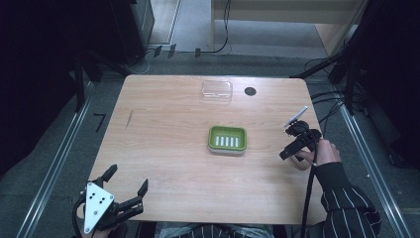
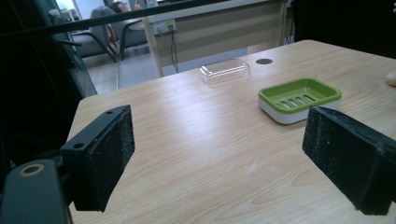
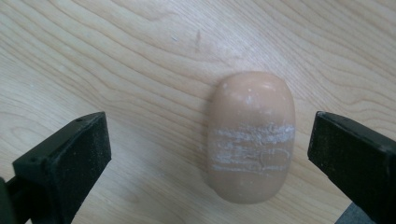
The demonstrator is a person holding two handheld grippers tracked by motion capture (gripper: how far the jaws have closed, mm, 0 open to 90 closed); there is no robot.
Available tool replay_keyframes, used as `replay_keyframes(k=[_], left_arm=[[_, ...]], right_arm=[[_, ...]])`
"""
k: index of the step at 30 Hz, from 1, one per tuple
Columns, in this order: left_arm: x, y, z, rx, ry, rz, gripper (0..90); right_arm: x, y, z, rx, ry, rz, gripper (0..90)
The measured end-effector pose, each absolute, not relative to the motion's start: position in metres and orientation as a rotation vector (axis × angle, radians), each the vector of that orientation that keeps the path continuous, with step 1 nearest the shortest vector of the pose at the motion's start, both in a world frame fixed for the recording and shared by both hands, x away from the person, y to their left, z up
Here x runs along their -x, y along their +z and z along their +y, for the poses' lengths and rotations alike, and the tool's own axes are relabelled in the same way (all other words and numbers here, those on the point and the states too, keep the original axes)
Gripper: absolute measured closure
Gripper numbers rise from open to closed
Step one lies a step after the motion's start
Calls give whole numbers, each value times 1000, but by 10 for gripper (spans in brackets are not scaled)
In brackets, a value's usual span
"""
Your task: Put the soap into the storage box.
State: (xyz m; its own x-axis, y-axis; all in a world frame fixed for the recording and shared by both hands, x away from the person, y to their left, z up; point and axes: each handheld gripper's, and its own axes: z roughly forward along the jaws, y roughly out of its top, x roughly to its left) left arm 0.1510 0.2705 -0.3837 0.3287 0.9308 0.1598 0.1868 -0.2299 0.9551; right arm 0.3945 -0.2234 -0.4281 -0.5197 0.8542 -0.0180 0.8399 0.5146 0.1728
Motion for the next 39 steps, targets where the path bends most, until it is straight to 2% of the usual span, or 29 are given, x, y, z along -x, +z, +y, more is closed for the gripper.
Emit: replay_keyframes(k=[10, 27, 30, 31, 39], left_arm=[[-151, -384, 271, -1647, 993, 1025, 96], [-152, -384, 269, -1659, 993, 1018, 96], [-151, -384, 270, -1656, 992, 1023, 96], [-151, -384, 271, -1653, 993, 1023, 96], [-151, -384, 270, -1660, 993, 1020, 96]], right_arm=[[-400, -445, -242, -1565, 192, 2657, 5], [-407, -462, -250, -1587, 160, 2685, 29], [-407, -463, -251, -1605, 161, 2689, 93], [-407, -463, -251, -1612, 161, 2683, 150], [-408, -466, -253, -1613, 146, 2674, 231]])
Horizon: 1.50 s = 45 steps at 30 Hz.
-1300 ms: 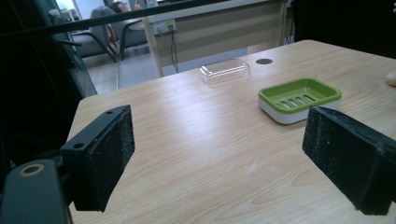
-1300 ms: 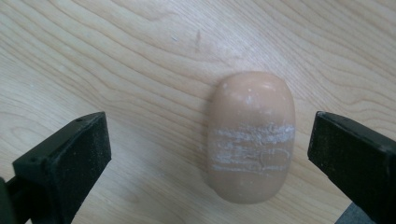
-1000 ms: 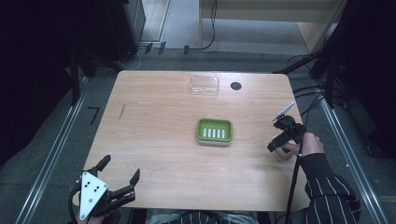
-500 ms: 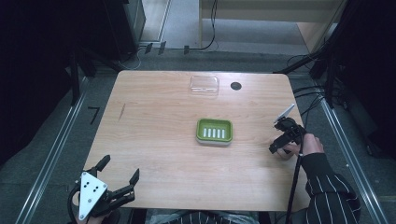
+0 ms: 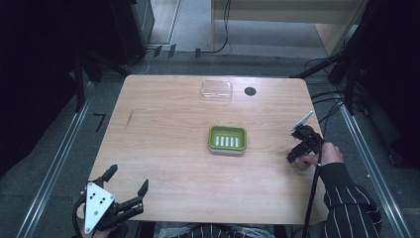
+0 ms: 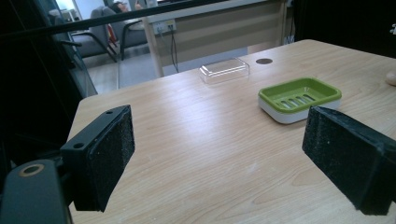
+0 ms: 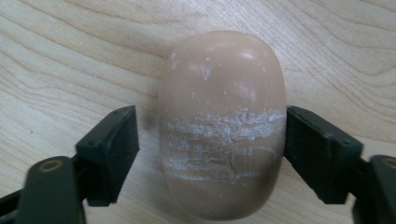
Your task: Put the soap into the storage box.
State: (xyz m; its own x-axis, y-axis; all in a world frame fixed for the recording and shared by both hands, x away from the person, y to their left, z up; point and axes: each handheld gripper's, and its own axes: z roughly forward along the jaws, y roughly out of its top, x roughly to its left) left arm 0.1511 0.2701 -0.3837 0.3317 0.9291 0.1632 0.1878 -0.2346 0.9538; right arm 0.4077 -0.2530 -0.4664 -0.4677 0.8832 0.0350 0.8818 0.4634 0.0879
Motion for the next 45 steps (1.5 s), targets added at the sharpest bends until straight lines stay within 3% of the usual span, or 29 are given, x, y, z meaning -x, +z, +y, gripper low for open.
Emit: replay_keyframes(k=[9, 45], left_arm=[[-152, -384, 269, -1661, 995, 1017, 96], [-150, -384, 272, -1642, 990, 1028, 96]], right_arm=[[-409, -469, -255, -1603, 135, 2666, 317], [-404, -456, -237, -1505, 103, 2682, 334]])
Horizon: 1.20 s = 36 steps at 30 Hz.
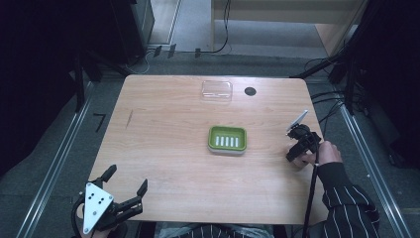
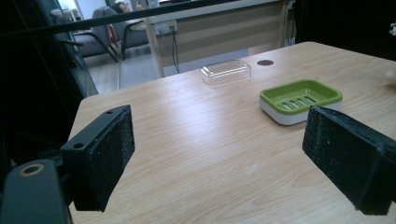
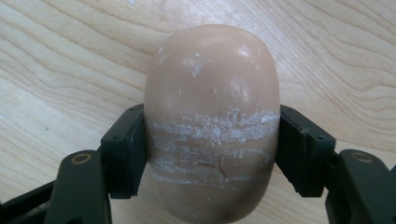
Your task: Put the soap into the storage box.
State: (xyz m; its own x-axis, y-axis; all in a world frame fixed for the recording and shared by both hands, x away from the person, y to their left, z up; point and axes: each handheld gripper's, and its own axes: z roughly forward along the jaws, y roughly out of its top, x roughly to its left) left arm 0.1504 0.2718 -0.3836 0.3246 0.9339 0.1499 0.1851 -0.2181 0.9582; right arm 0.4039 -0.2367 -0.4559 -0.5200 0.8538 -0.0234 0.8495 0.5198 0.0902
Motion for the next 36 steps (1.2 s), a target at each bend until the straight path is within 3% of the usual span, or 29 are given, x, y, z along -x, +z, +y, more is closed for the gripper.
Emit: replay_keyframes(k=[36], left_arm=[[-151, -384, 271, -1649, 992, 1025, 96]], right_arm=[[-394, -430, -185, -1239, 181, 2801, 334]])
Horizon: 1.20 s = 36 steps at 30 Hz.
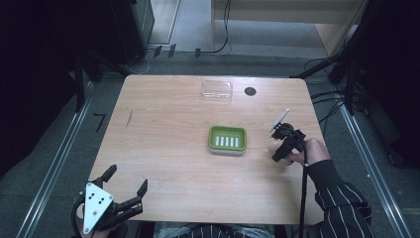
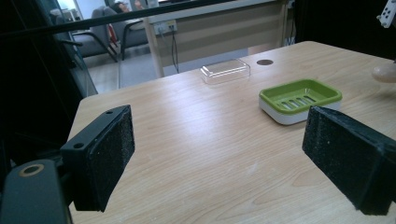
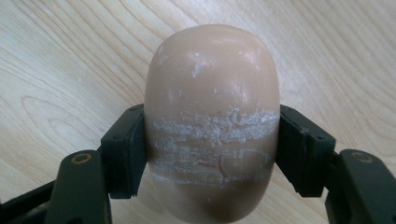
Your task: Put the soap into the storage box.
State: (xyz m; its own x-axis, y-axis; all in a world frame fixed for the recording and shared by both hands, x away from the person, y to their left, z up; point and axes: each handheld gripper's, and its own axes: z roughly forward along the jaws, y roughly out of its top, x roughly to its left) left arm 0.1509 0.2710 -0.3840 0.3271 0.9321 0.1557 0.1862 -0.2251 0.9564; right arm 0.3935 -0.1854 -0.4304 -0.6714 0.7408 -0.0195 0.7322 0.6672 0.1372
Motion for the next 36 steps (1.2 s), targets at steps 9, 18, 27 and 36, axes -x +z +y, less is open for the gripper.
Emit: replay_keyframes(k=[9, 18, 27, 36], left_arm=[[-151, -384, 272, -1644, 989, 1026, 96], [-151, -384, 272, -1646, 990, 1027, 96], [-151, -384, 272, -1646, 990, 1026, 96], [-149, -384, 274, -1640, 992, 1033, 96]], right_arm=[[-395, -423, -174, -1174, 193, 2810, 335], [-397, -414, -166, -1115, 206, 2817, 334], [-402, -409, -159, -1079, 202, 2828, 334], [-403, -404, -148, -1051, 209, 2825, 335]])
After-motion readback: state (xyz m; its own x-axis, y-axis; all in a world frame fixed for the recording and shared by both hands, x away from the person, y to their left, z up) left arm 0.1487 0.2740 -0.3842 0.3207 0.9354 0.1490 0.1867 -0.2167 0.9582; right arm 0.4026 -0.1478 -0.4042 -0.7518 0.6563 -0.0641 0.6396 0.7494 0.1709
